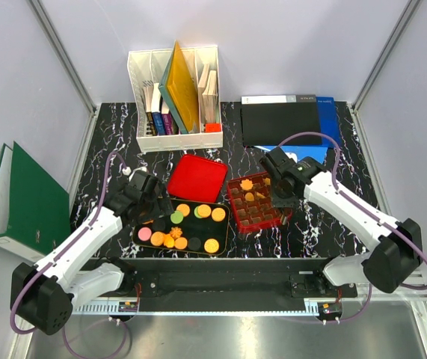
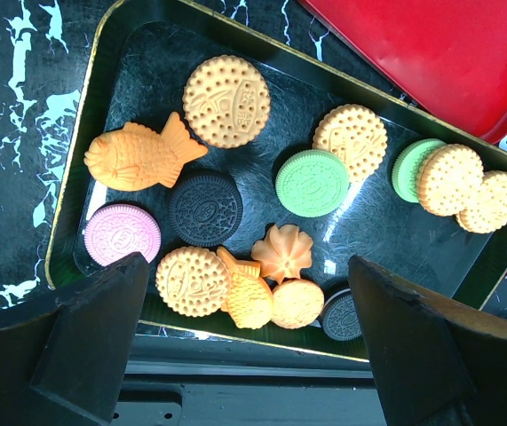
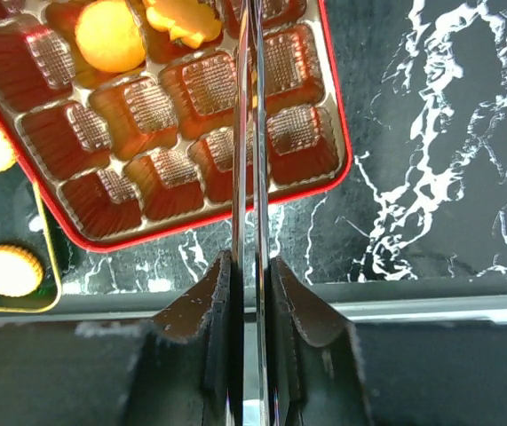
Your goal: Pack the cookies
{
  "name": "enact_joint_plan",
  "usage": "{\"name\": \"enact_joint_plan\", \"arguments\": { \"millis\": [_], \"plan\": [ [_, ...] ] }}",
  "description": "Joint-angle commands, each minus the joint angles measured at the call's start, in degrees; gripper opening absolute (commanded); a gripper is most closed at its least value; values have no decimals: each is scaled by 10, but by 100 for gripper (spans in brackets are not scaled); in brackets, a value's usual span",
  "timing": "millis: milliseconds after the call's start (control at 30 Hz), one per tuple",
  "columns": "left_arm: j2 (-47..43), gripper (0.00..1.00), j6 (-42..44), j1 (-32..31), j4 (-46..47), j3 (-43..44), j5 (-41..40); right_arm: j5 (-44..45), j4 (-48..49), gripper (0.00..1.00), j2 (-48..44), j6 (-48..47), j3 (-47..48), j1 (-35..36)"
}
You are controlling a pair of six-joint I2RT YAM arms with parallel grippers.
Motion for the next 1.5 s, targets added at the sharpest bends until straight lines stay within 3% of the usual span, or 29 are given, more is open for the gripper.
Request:
{"name": "enact_joint_plan", "arguments": {
  "millis": [0,300,633,1233,1467],
  "plan": [
    [-7,98,4,3,18,6,12,-54,26,9,14,-1,-22,-3],
    [-8,97,2,2,18,4,15,31,9,6,-81,20,62,-2],
    [-11,97,-5,1,22,0,20,-108,63,3,-13,-1,89,5],
    [-17,97,-16,2,14,-6,19,-172,104,4,80,-23,-8,18],
    [-13,97,-18,1,13,-3,19,-94,133,3,-41,-12,13,29]
  ]
}}
